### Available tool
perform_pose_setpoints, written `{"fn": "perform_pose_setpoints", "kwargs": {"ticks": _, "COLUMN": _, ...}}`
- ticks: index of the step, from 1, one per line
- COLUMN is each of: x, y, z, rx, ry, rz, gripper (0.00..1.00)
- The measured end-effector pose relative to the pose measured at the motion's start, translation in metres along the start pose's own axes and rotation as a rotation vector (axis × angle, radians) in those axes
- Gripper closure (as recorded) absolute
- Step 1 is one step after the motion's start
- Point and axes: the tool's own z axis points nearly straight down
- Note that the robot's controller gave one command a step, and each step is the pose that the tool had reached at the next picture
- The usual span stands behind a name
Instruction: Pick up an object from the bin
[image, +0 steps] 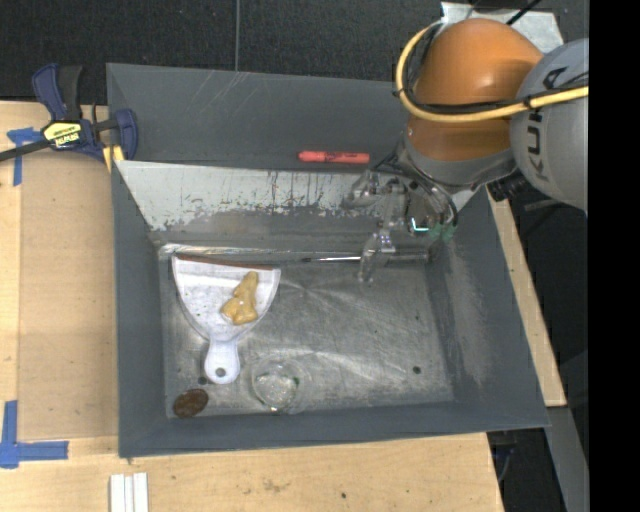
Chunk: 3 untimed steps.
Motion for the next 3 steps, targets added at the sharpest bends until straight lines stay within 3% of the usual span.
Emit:
{"fn": "perform_pose_setpoints", "kwargs": {"ticks": 1, "x": -0.001, "y": 0.000, "z": -0.005, "rx": 0.000, "ry": -0.008, "rz": 0.000, "gripper": 0.00}}
{"fn": "perform_pose_setpoints", "kwargs": {"ticks": 2, "x": 0.000, "y": 0.005, "z": 0.018, "rx": 0.002, "ry": -0.016, "rz": -0.120, "gripper": 0.00}}
{"fn": "perform_pose_setpoints", "kwargs": {"ticks": 3, "x": 0.001, "y": 0.017, "z": 0.081, "rx": 0.001, "ry": -0.013, "rz": -0.275, "gripper": 0.00}}
